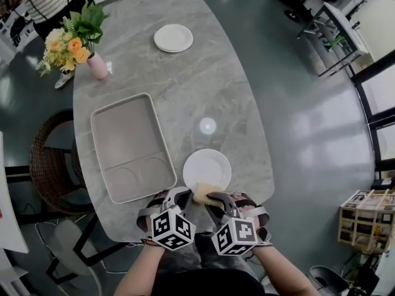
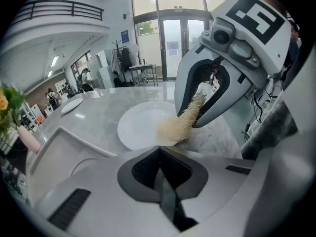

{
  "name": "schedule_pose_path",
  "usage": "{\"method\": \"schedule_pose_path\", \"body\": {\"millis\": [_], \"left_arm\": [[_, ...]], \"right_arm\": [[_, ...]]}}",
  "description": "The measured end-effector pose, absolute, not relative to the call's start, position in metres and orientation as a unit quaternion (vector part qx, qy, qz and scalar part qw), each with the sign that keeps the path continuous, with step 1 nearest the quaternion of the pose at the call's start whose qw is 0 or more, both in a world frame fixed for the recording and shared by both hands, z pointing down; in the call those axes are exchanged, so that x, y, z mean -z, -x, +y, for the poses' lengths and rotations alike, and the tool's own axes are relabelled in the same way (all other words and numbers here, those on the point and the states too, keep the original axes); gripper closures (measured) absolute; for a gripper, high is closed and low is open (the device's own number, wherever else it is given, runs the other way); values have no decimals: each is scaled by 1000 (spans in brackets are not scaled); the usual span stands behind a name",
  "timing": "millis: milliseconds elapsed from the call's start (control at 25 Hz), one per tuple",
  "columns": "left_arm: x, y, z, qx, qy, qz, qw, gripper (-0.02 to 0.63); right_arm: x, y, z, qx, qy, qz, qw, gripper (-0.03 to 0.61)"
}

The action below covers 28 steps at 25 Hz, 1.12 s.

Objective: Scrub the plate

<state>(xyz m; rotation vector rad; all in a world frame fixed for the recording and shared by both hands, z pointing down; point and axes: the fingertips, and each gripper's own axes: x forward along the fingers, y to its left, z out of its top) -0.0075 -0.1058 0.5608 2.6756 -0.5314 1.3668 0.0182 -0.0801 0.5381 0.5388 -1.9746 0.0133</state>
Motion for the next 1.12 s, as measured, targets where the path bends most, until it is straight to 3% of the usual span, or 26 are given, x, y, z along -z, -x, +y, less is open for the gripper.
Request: {"method": "schedule_pose_path", "body": {"millis": [720, 1120], "left_arm": [[-559, 8, -108, -430, -880, -178, 90, 601], [-536, -4, -99, -363, -899, -204, 135, 601]], "right_arm": [[-518, -22, -57, -83, -264, -848, 451, 500], [-500, -36, -40, -104, -311, -851, 411, 500]]}}
